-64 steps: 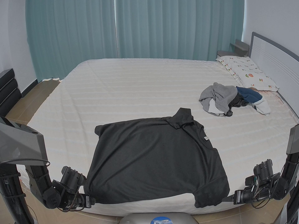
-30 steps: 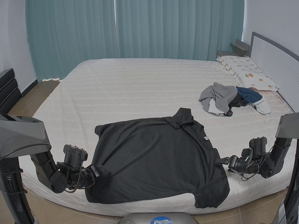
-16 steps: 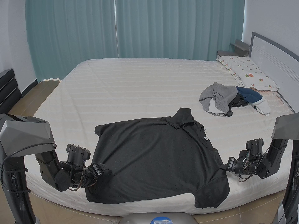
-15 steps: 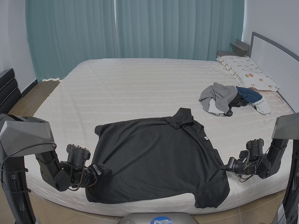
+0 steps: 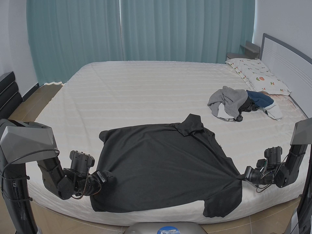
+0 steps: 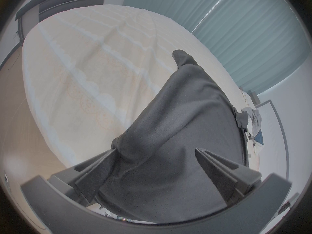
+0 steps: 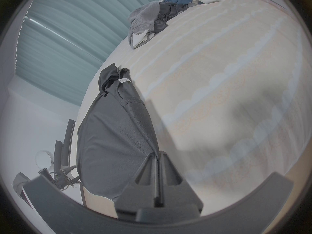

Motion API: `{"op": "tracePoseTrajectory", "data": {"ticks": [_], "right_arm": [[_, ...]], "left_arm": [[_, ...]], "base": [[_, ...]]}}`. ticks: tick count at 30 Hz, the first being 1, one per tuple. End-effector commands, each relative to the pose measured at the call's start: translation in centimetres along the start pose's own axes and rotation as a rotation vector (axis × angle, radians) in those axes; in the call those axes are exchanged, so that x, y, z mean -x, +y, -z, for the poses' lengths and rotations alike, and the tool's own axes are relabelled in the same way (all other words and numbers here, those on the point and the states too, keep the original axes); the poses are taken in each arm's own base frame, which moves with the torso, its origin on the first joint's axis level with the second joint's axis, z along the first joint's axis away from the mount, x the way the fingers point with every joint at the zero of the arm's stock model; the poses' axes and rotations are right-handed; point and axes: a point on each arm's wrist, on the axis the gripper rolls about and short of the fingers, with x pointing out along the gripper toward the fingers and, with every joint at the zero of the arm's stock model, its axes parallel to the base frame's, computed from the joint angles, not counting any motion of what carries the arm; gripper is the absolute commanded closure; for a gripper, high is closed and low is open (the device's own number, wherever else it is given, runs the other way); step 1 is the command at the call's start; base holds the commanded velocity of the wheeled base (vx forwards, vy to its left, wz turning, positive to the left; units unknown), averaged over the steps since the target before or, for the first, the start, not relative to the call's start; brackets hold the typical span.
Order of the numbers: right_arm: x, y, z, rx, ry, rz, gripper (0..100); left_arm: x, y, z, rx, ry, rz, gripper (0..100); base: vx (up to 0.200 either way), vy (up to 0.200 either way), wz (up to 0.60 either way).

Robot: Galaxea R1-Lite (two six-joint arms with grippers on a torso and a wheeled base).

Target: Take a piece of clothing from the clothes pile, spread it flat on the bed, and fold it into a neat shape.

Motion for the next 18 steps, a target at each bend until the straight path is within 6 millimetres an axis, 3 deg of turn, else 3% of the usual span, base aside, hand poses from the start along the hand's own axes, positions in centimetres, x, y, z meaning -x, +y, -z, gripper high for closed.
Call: {"op": "tracePoseTrajectory", "data": {"ticks": [1, 2, 9, 18], "right_arm": [[0.2, -0.1, 0.6, 0.011, 0.019, 0.006, 100], [0.2, 0.0, 0.6, 0.014, 0.018, 0.004, 0], [0.3, 0.0, -0.1, -0.001, -0.002, -0.019, 0], [1.0, 0.7, -2.7, -0.159, -0.086, -0.101, 0]], "left_arm": [[-0.1, -0.3, -0.5, 0.03, -0.02, 0.01, 0], [-0.1, -0.2, -0.8, 0.04, -0.026, 0.011, 0], [-0.1, 0.0, -1.9, 0.067, -0.057, 0.016, 0], [-0.1, -0.1, -3.6, 0.147, -0.105, 0.039, 0]], "base": [[0.0, 0.0, 0.0], [0.0, 0.0, 0.0], [0.0, 0.0, 0.0], [0.0, 0.0, 0.0]]}}
